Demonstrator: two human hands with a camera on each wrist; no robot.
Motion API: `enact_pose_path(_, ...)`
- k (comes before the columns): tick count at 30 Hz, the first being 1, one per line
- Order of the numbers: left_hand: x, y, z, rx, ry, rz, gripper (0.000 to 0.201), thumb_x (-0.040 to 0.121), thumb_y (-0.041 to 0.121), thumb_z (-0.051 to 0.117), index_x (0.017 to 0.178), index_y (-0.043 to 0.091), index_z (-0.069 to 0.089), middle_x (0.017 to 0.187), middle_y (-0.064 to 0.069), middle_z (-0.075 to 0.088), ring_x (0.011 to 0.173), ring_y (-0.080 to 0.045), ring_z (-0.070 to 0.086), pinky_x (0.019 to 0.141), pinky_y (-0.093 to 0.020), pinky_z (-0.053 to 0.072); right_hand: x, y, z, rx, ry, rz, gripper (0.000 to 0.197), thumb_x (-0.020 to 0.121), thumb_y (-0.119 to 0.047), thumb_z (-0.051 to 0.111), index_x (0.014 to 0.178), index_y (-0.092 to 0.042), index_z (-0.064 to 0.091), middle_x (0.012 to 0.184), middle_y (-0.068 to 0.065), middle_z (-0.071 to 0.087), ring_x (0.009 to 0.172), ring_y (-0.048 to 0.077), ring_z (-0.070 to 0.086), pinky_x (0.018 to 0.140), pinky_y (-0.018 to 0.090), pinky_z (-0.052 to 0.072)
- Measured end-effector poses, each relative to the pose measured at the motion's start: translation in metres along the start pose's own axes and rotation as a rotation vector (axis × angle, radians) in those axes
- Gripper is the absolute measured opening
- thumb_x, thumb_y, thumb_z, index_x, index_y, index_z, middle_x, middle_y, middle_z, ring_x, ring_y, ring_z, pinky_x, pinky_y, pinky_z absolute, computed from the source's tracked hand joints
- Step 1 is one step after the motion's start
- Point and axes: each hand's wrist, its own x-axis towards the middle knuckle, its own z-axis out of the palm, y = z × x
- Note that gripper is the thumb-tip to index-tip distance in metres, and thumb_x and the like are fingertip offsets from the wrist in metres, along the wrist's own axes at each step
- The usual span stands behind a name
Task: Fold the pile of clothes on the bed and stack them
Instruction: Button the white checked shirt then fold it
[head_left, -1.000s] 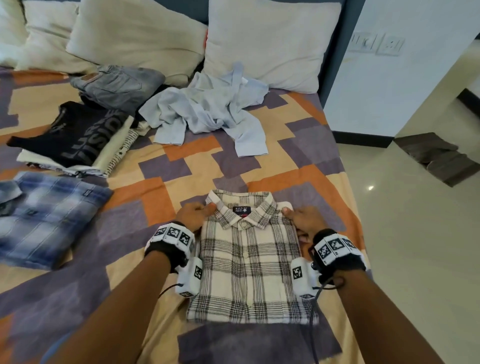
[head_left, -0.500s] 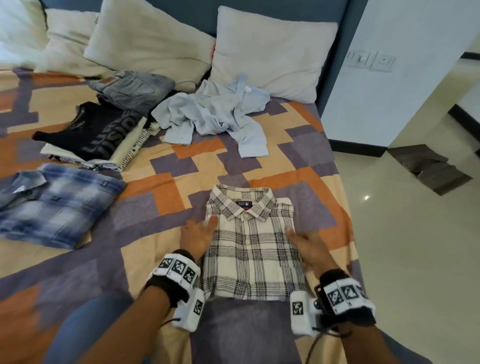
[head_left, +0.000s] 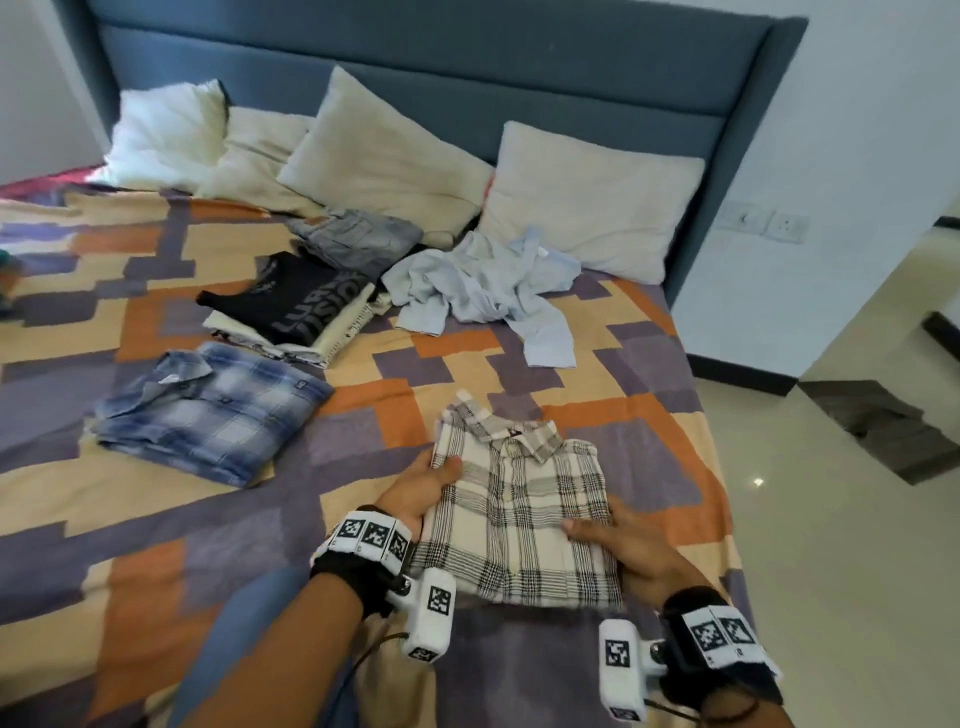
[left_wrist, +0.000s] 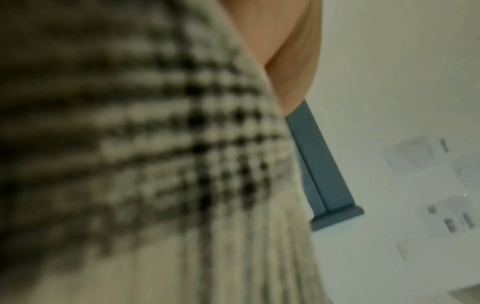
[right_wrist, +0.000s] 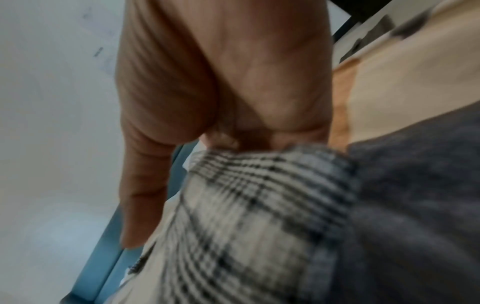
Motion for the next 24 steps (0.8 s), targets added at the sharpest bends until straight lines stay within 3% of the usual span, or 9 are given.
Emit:
enact_pose_path(3,-0.011,0.027,-0.046,-0.082,0.081,0.106,0.032,0.098,0.019,0.055,0.13,0.018,0.049,0.107,-0.008,0.069,0.093,-0.028,0.067,0.077,-0.042,0.055,0.015,-0.027,0.043,-0.097,-0.16,-0.071,0.088,0.063,0.003,0.084,0.137,-0.023,0.043,0.125,0.012,0.067,0.116,0.033,0.063,0.098,0.054,0.05)
enact_pose_path(8,-0.027,0.069,-0.145,-0.165,0.313,0.296,0.029,0.102,0.021,0.047,0.131,0.025,0.046,0.126,-0.011,0.062,0.108,-0.032,0.062,0.094,-0.053,0.05,0.08,-0.08,0.15,-0.284,-0.342,-0.115,0.105,0.062,0.011,0.082,0.147,-0.026,0.033,0.131,0.011,0.063,0.118,0.03,0.062,0.094,0.05,0.053)
enact_pose_path(11,-0.03,0.086,-0.201,-0.281,0.475,0.362,0.032,0.103,0.024,0.045,0.135,0.024,0.044,0.123,-0.009,0.064,0.105,-0.032,0.064,0.09,-0.057,0.051,0.134,-0.109,0.217,-0.438,-0.423,-0.172,0.096,0.073,0.019,0.07,0.146,-0.032,0.036,0.13,0.008,0.063,0.118,0.03,0.061,0.095,0.051,0.053)
enact_pose_path(13,-0.028,0.092,-0.229,-0.392,0.557,0.418,0.027,0.103,0.022,0.045,0.13,0.026,0.046,0.113,-0.007,0.067,0.095,-0.029,0.065,0.08,-0.052,0.054,0.165,-0.128,0.261,-0.512,-0.448,-0.218,0.084,0.073,0.017,0.071,0.14,-0.027,0.046,0.124,0.007,0.065,0.116,0.029,0.061,0.096,0.051,0.052)
enact_pose_path(16,-0.014,0.092,-0.261,-0.556,0.69,0.483,0.036,0.102,0.022,0.047,0.137,0.031,0.041,0.119,-0.005,0.065,0.099,-0.028,0.065,0.081,-0.055,0.053,0.213,-0.147,0.312,-0.552,-0.404,-0.273,0.058,0.073,0.015,0.074,0.119,-0.017,0.06,0.102,0.003,0.069,0.103,0.026,0.064,0.091,0.045,0.055)
enact_pose_path(18,0.002,0.082,-0.273,-0.654,0.762,0.456,0.048,0.101,0.022,0.049,0.143,0.039,0.031,0.128,-0.005,0.06,0.106,-0.03,0.063,0.085,-0.06,0.051,0.249,-0.142,0.33,-0.517,-0.302,-0.282,0.05,0.074,0.008,0.078,0.118,-0.01,0.062,0.095,0.005,0.068,0.091,0.025,0.065,0.081,0.041,0.057)
enact_pose_path(19,0.009,0.077,-0.276,-0.689,0.778,0.41,0.052,0.101,0.021,0.051,0.144,0.039,0.028,0.128,-0.004,0.059,0.106,-0.029,0.063,0.084,-0.059,0.051,0.268,-0.132,0.335,-0.494,-0.233,-0.279,0.054,0.072,0.001,0.081,0.121,-0.01,0.061,0.099,0.008,0.068,0.091,0.025,0.065,0.079,0.041,0.057)
enact_pose_path(22,0.032,0.054,-0.276,-0.758,0.777,0.273,0.054,0.098,0.015,0.055,0.143,0.025,0.026,0.127,-0.007,0.057,0.105,-0.029,0.061,0.081,-0.053,0.053,0.317,-0.077,0.335,-0.381,-0.061,-0.2,0.075,0.068,-0.013,0.085,0.133,-0.017,0.048,0.125,0.009,0.059,0.111,0.028,0.06,0.095,0.05,0.052)
enact_pose_path(24,0.039,0.043,-0.275,-0.757,0.821,0.215,0.056,0.097,0.008,0.053,0.144,0.02,0.023,0.127,-0.01,0.054,0.108,-0.031,0.058,0.085,-0.053,0.051,0.316,-0.047,0.334,-0.23,-0.01,-0.145,0.072,0.074,-0.007,0.082,0.133,-0.017,0.042,0.118,0.004,0.059,0.107,0.025,0.06,0.098,0.05,0.051)
